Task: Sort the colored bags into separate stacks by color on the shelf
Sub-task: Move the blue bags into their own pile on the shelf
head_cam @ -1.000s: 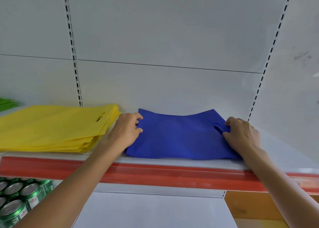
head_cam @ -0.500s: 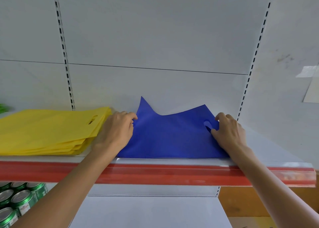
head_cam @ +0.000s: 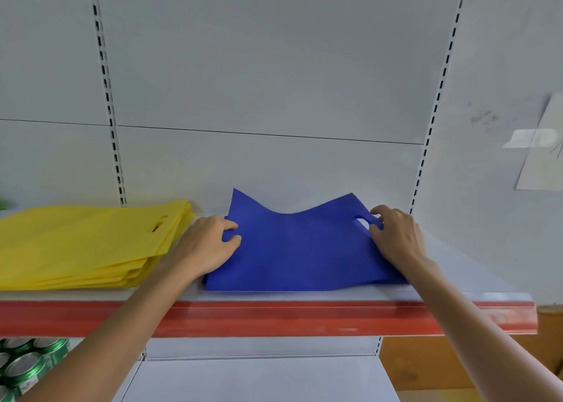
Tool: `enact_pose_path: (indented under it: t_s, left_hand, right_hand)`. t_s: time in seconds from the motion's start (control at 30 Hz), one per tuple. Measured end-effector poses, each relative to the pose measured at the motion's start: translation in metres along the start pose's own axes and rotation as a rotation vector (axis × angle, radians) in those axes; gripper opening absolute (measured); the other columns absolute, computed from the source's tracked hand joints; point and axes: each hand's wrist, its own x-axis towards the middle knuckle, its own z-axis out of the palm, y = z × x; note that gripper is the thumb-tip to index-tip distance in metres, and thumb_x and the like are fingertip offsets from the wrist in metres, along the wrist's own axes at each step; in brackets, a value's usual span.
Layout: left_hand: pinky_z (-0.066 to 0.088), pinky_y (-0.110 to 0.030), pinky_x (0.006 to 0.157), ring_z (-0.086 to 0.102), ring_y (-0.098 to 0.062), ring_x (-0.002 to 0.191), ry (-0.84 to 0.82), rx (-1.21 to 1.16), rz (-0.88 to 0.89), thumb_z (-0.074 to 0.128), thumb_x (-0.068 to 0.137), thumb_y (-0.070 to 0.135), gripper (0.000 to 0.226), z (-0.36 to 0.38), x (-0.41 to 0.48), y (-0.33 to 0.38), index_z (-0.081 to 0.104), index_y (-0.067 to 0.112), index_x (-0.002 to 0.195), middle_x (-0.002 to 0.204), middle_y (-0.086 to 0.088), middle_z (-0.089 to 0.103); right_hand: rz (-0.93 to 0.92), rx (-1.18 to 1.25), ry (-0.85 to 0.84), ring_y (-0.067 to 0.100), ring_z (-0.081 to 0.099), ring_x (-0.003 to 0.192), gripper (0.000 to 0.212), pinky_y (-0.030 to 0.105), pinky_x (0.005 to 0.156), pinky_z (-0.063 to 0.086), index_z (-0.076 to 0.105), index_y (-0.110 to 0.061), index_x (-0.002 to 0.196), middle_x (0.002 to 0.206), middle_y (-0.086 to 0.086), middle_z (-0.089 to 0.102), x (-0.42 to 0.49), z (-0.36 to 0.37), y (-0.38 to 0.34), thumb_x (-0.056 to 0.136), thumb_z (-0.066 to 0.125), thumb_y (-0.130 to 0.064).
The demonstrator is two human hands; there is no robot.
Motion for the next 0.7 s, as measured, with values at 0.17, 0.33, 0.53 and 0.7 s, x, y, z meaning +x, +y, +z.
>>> enact_pose_path:
  t_s: [0.17, 0.33, 0.53, 0.7]
  left_hand:
    - [0.034, -0.028, 0.101, 0.045, -0.019, 0.125, 0.054, 0.014, 0.058, 0.051, 0.093, 0.027, 0.041, -0.018, 0.005, 0.004, 0.051, 0.015, 0.132, 0.135, -0.001, 0.052]
    - [0.033, -0.029, 0.102, 0.044, -0.019, 0.126, 0.105, 0.009, 0.096, 0.051, 0.093, 0.028, 0.040, -0.043, 0.008, -0.003, 0.052, 0.017, 0.132, 0.136, 0.001, 0.051]
    - [0.030, -0.032, 0.106, 0.041, -0.019, 0.129, 0.120, 0.023, 0.071, 0.049, 0.094, 0.032, 0.044, -0.086, -0.005, -0.052, 0.048, 0.018, 0.135, 0.140, 0.002, 0.047]
    - [0.030, -0.035, 0.108, 0.040, -0.022, 0.129, 0.130, 0.105, 0.055, 0.047, 0.094, 0.035, 0.047, -0.134, -0.037, -0.136, 0.044, 0.017, 0.138, 0.141, 0.001, 0.046]
  right_hand:
    - [0.027, 0.165, -0.023, 0.027, 0.051, 0.089, 0.034, 0.028, 0.072, 0.036, 0.061, -0.011, 0.119, 0.109, 0.014, 0.063, 0.009, -0.017, -0.005, 0.085, 0.062, -0.012]
    - [-0.026, 0.086, -0.036, 0.029, 0.054, 0.097, 0.033, 0.030, 0.073, 0.040, 0.063, -0.017, 0.116, 0.111, 0.012, 0.062, 0.014, -0.029, -0.026, 0.083, 0.062, -0.011]
    - [-0.086, 0.026, -0.017, 0.030, 0.055, 0.104, 0.038, 0.034, 0.079, 0.045, 0.060, -0.025, 0.122, 0.120, 0.003, 0.063, -0.006, -0.035, -0.091, 0.086, 0.054, -0.015]
    - [-0.155, 0.041, 0.006, 0.029, 0.055, 0.104, 0.037, 0.033, 0.080, 0.044, 0.061, -0.023, 0.121, 0.119, 0.004, 0.062, -0.045, -0.018, -0.186, 0.085, 0.054, -0.017]
